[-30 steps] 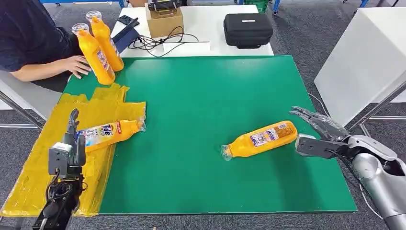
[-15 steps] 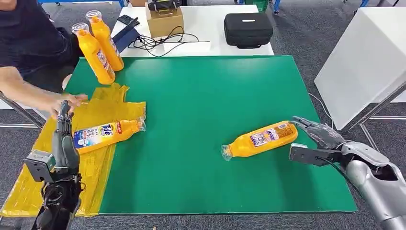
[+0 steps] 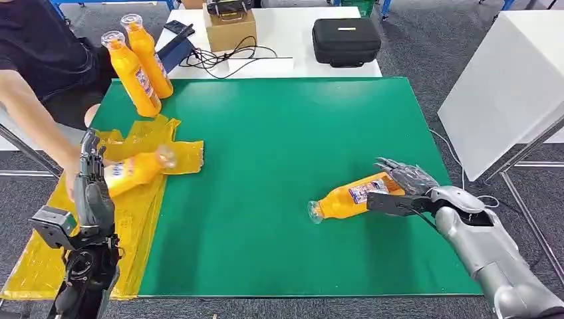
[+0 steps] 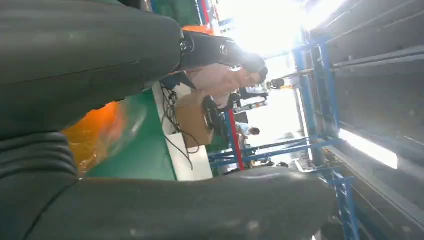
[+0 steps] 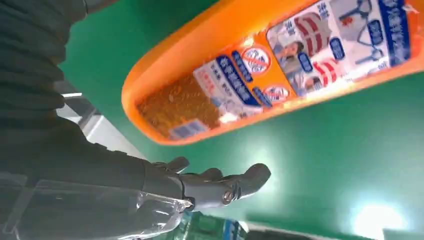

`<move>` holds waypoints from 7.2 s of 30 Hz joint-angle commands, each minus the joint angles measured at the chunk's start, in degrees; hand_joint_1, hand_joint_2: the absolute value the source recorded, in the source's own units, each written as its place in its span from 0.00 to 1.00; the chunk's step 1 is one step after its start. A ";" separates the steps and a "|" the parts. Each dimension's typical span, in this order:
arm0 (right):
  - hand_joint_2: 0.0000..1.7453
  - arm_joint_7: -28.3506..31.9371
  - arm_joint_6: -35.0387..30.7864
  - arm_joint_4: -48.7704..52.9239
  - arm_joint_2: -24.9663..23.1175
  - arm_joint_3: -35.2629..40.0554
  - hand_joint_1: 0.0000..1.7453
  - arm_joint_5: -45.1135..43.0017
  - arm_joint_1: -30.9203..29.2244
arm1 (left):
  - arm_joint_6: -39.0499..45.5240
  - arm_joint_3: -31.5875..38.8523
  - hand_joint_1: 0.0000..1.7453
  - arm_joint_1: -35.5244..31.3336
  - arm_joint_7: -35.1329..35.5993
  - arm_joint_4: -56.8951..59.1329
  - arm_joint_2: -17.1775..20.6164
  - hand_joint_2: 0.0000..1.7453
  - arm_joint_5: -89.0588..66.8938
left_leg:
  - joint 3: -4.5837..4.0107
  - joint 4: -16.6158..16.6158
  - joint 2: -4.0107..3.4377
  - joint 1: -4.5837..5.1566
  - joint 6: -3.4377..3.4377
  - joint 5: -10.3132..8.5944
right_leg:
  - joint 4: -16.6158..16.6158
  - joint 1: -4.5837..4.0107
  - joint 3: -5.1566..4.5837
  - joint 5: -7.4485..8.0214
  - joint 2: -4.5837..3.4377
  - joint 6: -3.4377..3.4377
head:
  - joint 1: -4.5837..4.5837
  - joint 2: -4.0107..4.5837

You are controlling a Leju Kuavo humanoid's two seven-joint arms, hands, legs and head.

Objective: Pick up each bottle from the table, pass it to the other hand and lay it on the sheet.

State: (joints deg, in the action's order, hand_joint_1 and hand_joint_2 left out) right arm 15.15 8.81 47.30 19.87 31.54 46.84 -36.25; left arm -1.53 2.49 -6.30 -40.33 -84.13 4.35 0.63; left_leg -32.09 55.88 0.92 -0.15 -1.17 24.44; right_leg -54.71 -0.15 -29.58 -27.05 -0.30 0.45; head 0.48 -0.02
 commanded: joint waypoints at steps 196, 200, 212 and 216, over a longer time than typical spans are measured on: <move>0.00 -8.30 -17.36 40.36 -20.11 -8.88 0.00 -16.44 20.57 | 19.07 -7.03 1.00 2.90 0.33 -4.80 -5.21 1.00 -11.79 | -0.13 0.03 -0.08 -0.08 0.04 0.05 | 0.12 -0.08 -0.04 -0.04 0.06 0.14 | 0.00 0.00; 0.00 -8.30 -17.36 40.38 -20.14 -8.88 0.00 -16.44 20.43 | 19.11 -7.10 1.00 2.90 0.33 -4.81 -5.24 1.00 -11.78 | -0.24 0.01 -0.24 -0.02 0.04 0.02 | 0.06 -0.01 -0.26 0.00 -0.13 0.09 | -0.02 0.00; 0.00 -8.13 -17.28 40.15 -19.37 -8.09 0.00 -18.36 19.92 | 32.75 -9.65 1.00 2.49 0.33 -4.71 -3.79 1.00 -23.70 | -0.21 0.01 -0.35 -0.03 0.05 0.04 | 0.05 -0.03 -0.26 0.01 -0.23 0.08 | 0.00 0.00; 0.00 -6.66 -16.73 38.02 -17.57 -6.89 0.00 -21.87 17.86 | 41.53 -1.80 1.00 0.86 0.33 -1.69 -10.94 1.00 -57.40 | -0.24 0.02 -0.30 -0.03 0.03 0.02 | 0.06 -0.02 -0.26 0.02 -0.17 0.10 | -0.02 0.00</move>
State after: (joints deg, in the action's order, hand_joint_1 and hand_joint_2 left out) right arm 6.86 -8.59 88.26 -1.57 23.74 29.34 -14.71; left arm 26.02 -3.71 -1.33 -40.00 -92.15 -1.60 -18.70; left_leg -32.40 55.92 0.51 -0.17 -1.14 24.46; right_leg -54.71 -0.17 -29.98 -27.02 -0.64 0.48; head 0.46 -0.02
